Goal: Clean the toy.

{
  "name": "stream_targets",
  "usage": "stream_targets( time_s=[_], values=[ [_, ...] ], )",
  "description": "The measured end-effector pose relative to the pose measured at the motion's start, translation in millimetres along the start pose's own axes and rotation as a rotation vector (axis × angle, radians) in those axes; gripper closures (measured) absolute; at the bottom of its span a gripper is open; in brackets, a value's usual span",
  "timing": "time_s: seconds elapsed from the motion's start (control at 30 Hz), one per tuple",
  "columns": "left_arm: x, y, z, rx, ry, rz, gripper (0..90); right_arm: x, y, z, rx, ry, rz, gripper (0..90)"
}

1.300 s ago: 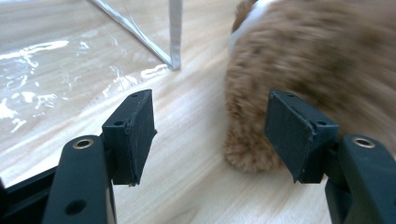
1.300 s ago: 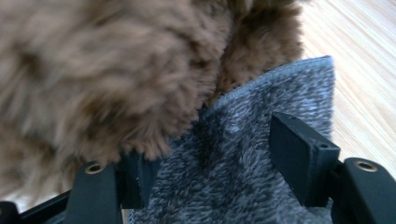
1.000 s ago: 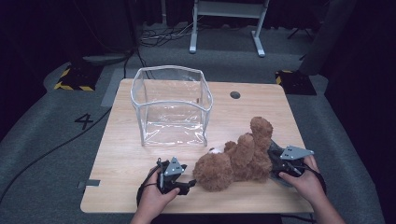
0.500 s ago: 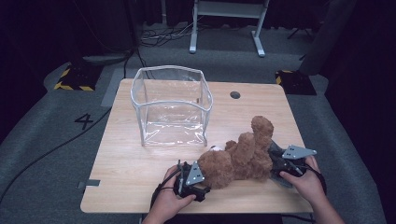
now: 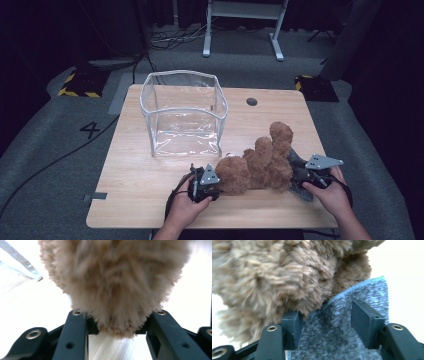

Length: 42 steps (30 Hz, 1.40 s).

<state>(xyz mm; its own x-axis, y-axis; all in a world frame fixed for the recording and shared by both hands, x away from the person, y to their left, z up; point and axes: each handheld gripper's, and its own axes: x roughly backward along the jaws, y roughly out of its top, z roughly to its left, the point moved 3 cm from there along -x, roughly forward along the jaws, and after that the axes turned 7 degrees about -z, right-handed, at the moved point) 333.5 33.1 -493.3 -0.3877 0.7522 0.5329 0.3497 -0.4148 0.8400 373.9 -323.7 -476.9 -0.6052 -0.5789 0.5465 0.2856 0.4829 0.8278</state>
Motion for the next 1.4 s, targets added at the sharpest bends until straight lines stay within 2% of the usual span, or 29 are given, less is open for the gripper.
stream_targets(
  time_s=[0.13,0.2,0.23,0.33,0.47,0.6,0.7,0.8,0.87,0.93,1.0,1.13,1.2,1.27,1.37,1.4],
  values=[
    [2.1,0.6,5.4,0.085,-0.035,-0.024,68.6,13.2,0.0,-2.5,-0.018,0.005,-0.047,38.2],
    [2.4,0.9,8.7,0.145,-0.047,-0.05,68.5,20.2,0.5,-2.4,-0.029,0.011,-0.073,37.1],
    [2.4,0.5,10.7,0.196,-0.061,-0.057,68.4,23.3,1.0,-1.8,-0.032,0.015,-0.084,37.0],
    [3.1,-0.1,17.1,0.28,-0.07,-0.06,68.2,28.2,2.2,1.6,-0.017,0.024,-0.103,36.8],
    [2.9,-0.3,21.0,0.327,-0.054,-0.06,67.7,24.8,3.1,10.3,0.01,0.054,-0.11,36.7],
    [3.3,-1.2,24.8,0.358,-0.051,-0.065,67.0,11.6,3.3,22.6,0.041,0.094,-0.097,36.9],
    [3.2,-2.0,25.4,0.354,-0.054,-0.069,66.2,-1.0,2.4,28.2,0.056,0.107,-0.08,38.9],
    [3.6,-2.3,24.5,0.337,-0.046,-0.061,64.6,-9.6,5.1,31.7,0.073,0.118,-0.079,48.9],
    [4.0,-2.4,23.7,0.322,-0.038,-0.055,63.3,-9.8,8.8,31.8,0.084,0.111,-0.083,64.9],
    [4.9,-1.9,21.9,0.302,-0.029,-0.05,61.8,-7.5,12.7,30.7,0.091,0.117,-0.093,75.6],
    [7.3,-0.7,19.9,0.289,-0.022,-0.043,60.8,-4.3,17.1,30.0,0.104,0.119,-0.109,82.0],
    [19.7,6.8,15.7,0.272,-0.029,-0.047,56.7,6.6,29.5,33.0,0.105,0.146,-0.15,85.0],
    [28.1,12.1,13.4,0.285,-0.037,-0.051,52.5,15.6,37.9,33.9,0.082,0.158,-0.162,85.1],
    [35.3,16.7,11.4,0.299,-0.044,-0.078,49.5,26.2,46.8,34.6,0.047,0.171,-0.179,85.0],
    [43.8,22.1,8.3,0.296,-0.047,-0.099,47.2,39.9,58.5,38.2,0.013,0.164,-0.179,85.0],
    [46.4,23.4,7.2,0.306,-0.041,-0.101,46.4,43.4,61.6,39.8,0.009,0.162,-0.175,85.0]
  ],
)
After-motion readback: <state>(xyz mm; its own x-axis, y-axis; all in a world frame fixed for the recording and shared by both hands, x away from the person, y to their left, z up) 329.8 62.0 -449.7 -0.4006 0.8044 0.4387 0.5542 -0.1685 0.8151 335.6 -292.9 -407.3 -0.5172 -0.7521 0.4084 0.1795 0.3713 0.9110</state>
